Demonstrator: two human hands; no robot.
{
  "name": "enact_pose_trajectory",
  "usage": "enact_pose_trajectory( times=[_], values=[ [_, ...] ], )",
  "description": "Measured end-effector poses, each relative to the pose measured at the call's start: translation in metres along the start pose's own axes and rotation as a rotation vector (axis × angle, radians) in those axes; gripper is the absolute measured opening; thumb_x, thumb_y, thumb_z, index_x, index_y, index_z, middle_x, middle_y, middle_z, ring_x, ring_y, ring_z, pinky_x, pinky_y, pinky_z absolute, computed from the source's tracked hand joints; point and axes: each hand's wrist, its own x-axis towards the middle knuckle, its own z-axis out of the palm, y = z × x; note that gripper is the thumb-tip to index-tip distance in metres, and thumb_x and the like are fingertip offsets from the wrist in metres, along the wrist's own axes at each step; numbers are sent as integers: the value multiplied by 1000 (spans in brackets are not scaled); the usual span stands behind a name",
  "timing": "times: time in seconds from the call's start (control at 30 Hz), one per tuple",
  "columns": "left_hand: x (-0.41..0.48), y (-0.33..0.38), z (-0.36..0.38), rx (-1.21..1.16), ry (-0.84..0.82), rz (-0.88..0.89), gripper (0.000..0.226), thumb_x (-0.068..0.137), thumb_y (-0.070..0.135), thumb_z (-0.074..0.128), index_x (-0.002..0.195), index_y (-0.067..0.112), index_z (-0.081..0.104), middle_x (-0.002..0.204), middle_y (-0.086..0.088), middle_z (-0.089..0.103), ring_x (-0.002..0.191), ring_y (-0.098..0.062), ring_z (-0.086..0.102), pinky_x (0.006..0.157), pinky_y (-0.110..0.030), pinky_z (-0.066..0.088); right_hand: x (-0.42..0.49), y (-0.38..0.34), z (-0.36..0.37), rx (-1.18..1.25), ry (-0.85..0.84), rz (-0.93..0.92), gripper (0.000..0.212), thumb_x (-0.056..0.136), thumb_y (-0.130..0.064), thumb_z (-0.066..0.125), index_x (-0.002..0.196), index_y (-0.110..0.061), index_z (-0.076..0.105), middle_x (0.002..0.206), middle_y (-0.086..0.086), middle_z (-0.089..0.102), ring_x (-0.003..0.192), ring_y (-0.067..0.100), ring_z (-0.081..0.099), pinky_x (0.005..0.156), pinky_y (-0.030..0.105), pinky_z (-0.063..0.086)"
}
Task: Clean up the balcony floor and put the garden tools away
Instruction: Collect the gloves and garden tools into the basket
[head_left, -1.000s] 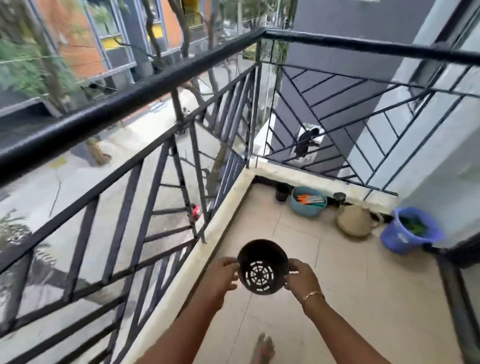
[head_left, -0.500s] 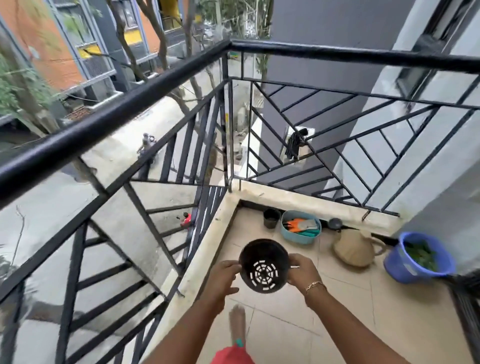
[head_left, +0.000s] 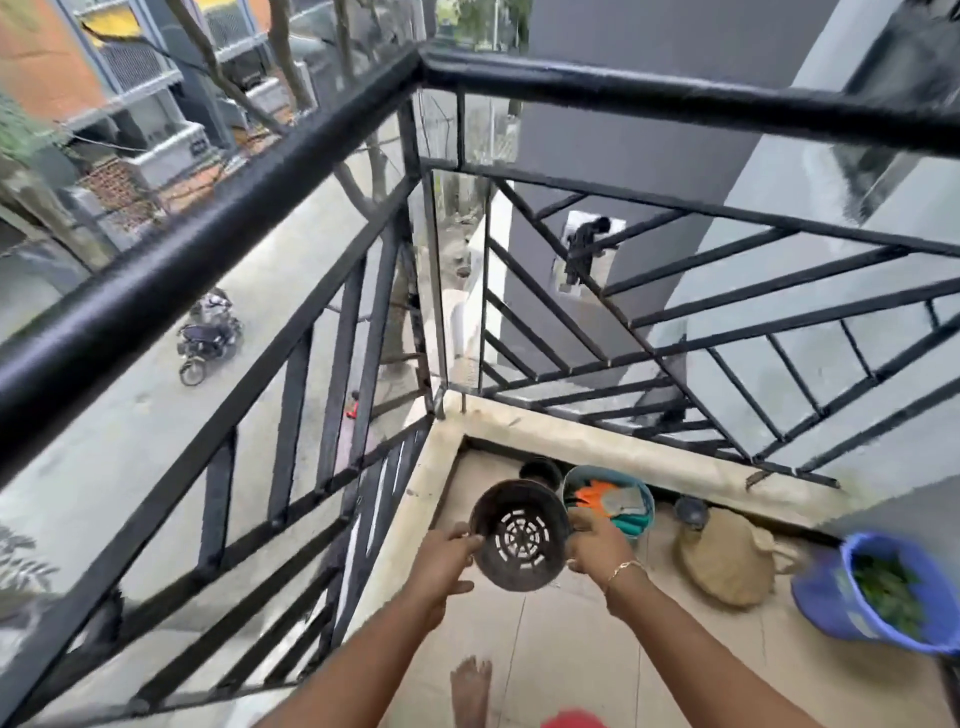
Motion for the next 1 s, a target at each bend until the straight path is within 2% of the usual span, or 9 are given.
enact_pose_trajectory(
  times=[0.1,0.2,0.37,0.57,0.67,0.73,0.8,0.87,1.0],
  values=[
    [31,28,13,11,8,-18,16,91,7,54,80,19,57,79,-2,56,79,-16,50,62,-27,42,35,-11,-12,52,10,43,34,73,9,53,79,-23,58,79,1,62,68,10,50,63,22,39],
    [70,49,23,27,15,-68,18,91,7,53,79,19,56,81,-4,56,83,-17,52,63,-27,42,77,-18,-21,63,-26,107,32,71,3,59,94,-19,60,91,4,63,74,13,52,65,25,40],
    [129,66,38,26,46,-140,10,87,10,56,81,18,57,82,-3,59,88,-20,55,63,-26,40,159,-21,-26,-37,-141,134,33,77,3,51,102,-14,64,75,-5,57,62,4,45,54,19,37],
    [209,72,47,63,86,-238,27,89,0,50,69,17,56,56,9,57,60,-6,51,51,-21,36,249,-5,-10,-137,-163,176,38,80,11,46,87,-23,60,69,-5,52,59,6,41,57,22,35],
    [256,62,51,85,98,-262,29,91,-2,47,70,17,54,59,6,54,43,7,51,39,-10,38,301,16,6,-212,-168,200,33,75,12,44,79,-17,61,74,2,56,57,7,41,55,22,34],
    [295,49,52,85,105,-293,30,88,-5,48,71,18,57,61,6,58,44,8,52,39,-10,38,337,33,16,-279,-186,214,27,74,3,48,92,-14,58,77,0,54,61,9,42,65,30,42],
    [334,31,52,94,115,-307,21,83,0,51,72,16,59,65,5,60,61,-5,56,49,-17,40,373,53,28,-346,-223,254,35,82,1,47,104,-26,49,76,-9,46,65,5,40,84,39,46],
    [375,6,52,135,134,-302,12,73,13,54,80,9,63,76,-7,60,72,-16,52,60,-25,37,409,78,42,-388,-233,262,37,86,0,46,115,-24,52,79,-7,48,66,4,39,88,40,45],
    [447,-40,56,133,144,-345,20,76,3,52,93,7,62,82,-14,52,63,-17,44,58,-27,32,479,129,72,-483,-298,198,33,84,4,43,107,-14,59,73,-9,47,63,3,37,66,25,41]
  ],
)
